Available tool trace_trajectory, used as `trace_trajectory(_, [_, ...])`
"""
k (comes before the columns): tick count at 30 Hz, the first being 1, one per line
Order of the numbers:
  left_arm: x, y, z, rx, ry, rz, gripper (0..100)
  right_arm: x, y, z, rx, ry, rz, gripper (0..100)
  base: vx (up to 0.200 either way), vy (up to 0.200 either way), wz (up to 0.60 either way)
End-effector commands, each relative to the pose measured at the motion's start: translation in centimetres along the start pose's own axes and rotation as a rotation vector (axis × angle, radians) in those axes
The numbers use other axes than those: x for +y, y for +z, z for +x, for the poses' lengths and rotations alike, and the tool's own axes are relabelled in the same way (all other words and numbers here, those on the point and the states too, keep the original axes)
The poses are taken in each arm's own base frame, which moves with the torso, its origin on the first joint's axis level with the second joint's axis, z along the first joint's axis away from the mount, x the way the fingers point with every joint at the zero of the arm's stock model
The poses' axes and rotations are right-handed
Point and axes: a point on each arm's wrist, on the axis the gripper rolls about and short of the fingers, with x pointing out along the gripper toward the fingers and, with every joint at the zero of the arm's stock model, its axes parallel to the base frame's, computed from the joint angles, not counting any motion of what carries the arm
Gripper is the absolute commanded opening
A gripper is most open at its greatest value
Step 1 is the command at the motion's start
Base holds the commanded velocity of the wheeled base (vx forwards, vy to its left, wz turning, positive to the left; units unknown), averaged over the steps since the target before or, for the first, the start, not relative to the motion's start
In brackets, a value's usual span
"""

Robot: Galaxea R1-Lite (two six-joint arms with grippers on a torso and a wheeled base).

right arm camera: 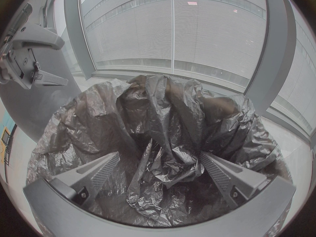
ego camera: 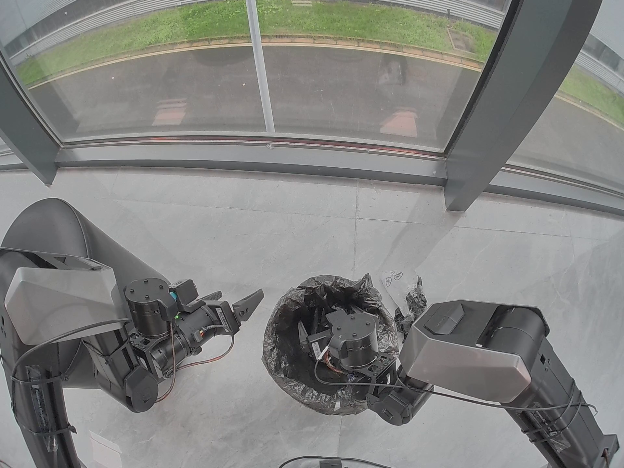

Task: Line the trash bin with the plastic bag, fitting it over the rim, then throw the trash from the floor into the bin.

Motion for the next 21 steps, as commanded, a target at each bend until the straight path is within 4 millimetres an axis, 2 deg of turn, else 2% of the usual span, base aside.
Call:
trace_trajectory(1, [-0.1, 0.1, -0.1, -0.003, -0.003, 0.0, 100, 0.1, 2.6, -1.2, -0.044, 0.013, 0.021, 100, 0.0, 0.0, 0.0])
trace_trajectory(4, [-0.1, 0.0, -0.2, 0.002, -0.003, -0.002, 100, 0.8, 3.4, -3.4, -0.038, 0.051, 0.02, 100, 0.0, 0.0, 0.0])
trace_trajectory(5, [-0.1, 0.0, -0.2, 0.002, -0.003, -0.002, 100, 0.8, 3.4, -3.4, -0.038, 0.051, 0.02, 100, 0.0, 0.0, 0.0])
trace_trajectory(6, [-0.1, 0.1, -0.3, 0.001, -0.003, -0.002, 100, 1.0, 3.7, -4.8, -0.028, 0.072, 0.02, 100, 0.0, 0.0, 0.0])
trace_trajectory(7, [-0.1, 0.1, -0.3, 0.001, -0.003, -0.002, 100, 1.1, 3.7, -5.1, -0.027, 0.078, 0.017, 100, 0.0, 0.0, 0.0])
trace_trajectory(8, [-0.2, 0.2, -0.4, -0.002, -0.004, -0.003, 100, 1.3, 4.1, -6.3, -0.036, 0.095, 0.016, 100, 0.0, 0.0, 0.0])
trace_trajectory(13, [-0.9, 0.7, -0.8, -0.02, -0.019, -0.009, 100, 0.6, 5.6, -9.7, -0.053, 0.125, 0.02, 100, 0.0, 0.0, 0.0])
trace_trajectory(15, [-0.9, 0.7, -0.9, -0.018, -0.019, -0.012, 100, 0.4, 5.8, -10.1, -0.051, 0.127, 0.02, 100, 0.0, 0.0, 0.0])
trace_trajectory(16, [-1.2, 0.9, -1.2, -0.024, -0.026, -0.012, 100, -0.4, 6.6, -11.2, -0.059, 0.122, 0.033, 100, 0.0, 0.0, 0.0])
trace_trajectory(19, [-1.5, 1.0, -1.4, -0.024, -0.033, -0.012, 100, -1.6, 7.9, -12.1, -0.084, 0.098, 0.052, 100, 0.0, 0.0, 0.0])
trace_trajectory(21, [-1.9, 1.1, -1.7, -0.026, -0.043, -0.009, 100, -3.5, 8.8, -12.4, -0.098, 0.06, 0.071, 100, 0.0, 0.0, 0.0])
